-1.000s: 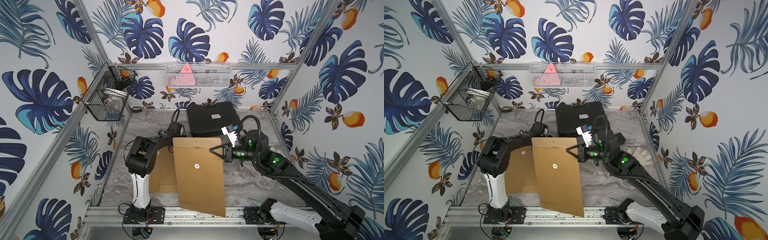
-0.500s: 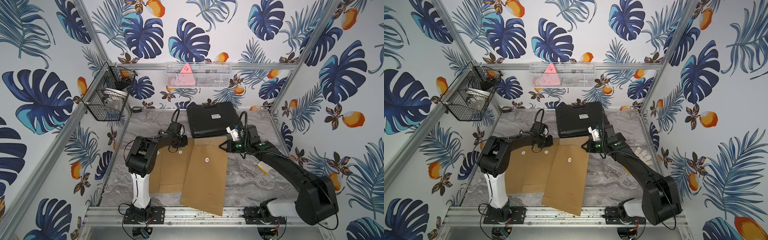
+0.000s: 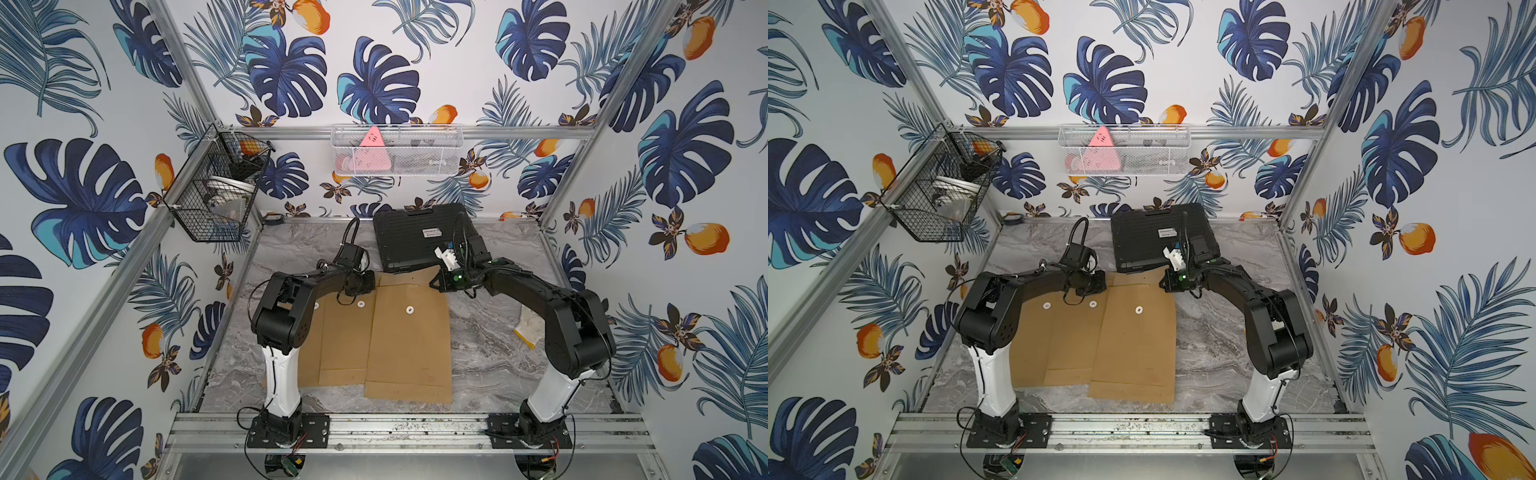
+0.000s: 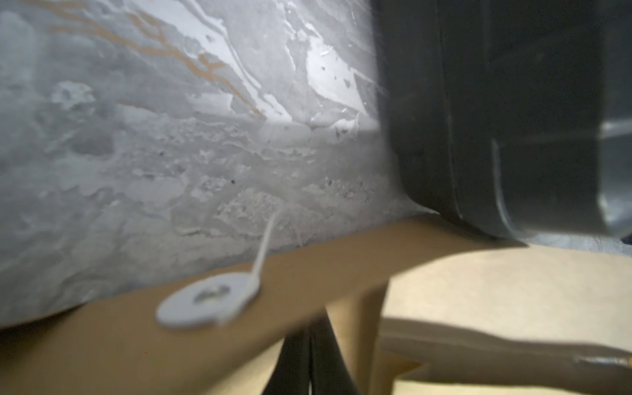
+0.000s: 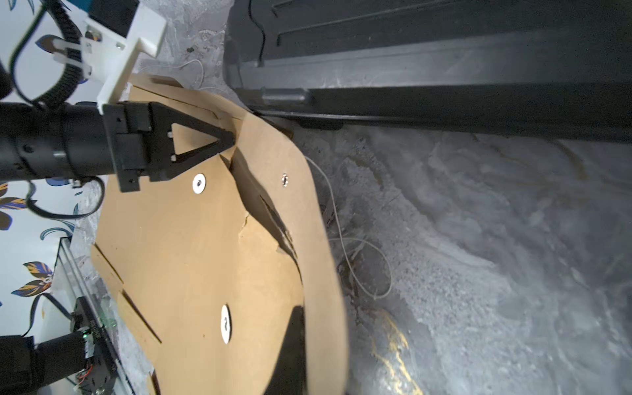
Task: Open the file bag
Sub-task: Place the file bag at the file bag.
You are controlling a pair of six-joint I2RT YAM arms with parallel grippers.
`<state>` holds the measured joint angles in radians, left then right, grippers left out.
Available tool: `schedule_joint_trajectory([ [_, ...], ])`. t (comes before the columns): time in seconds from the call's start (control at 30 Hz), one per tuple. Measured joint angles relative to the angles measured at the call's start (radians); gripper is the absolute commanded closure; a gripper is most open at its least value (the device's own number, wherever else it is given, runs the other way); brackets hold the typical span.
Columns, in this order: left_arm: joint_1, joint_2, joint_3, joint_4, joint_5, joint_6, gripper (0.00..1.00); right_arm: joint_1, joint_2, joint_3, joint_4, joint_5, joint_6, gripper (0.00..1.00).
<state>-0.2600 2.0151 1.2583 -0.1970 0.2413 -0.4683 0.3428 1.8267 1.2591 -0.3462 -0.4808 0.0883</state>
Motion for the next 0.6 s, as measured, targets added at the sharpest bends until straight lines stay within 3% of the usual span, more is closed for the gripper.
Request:
schedule_joint_trajectory([
  [0.1,0.0,-0.001,0.0,0.0,-0.002,0.0,0.93,-0.004,0.057,0.048,-0.002,0.009,-0.026,0.97],
  [0.2,0.0,-0.002,0.0,-0.002,-0.003,0.0,0.89,-0.006,0.097,0.067,-0.002,0.025,-0.04,0.87],
  [0.33,0.0,-0.021,-0.005,-0.029,-0.014,0.0,0.81,-0.013,0.115,0.067,-0.002,0.055,-0.038,0.66],
  [0.6,0.0,-0.12,0.001,-0.092,-0.054,0.022,0.54,-0.032,0.069,0.035,0.011,0.126,0.008,0.09],
])
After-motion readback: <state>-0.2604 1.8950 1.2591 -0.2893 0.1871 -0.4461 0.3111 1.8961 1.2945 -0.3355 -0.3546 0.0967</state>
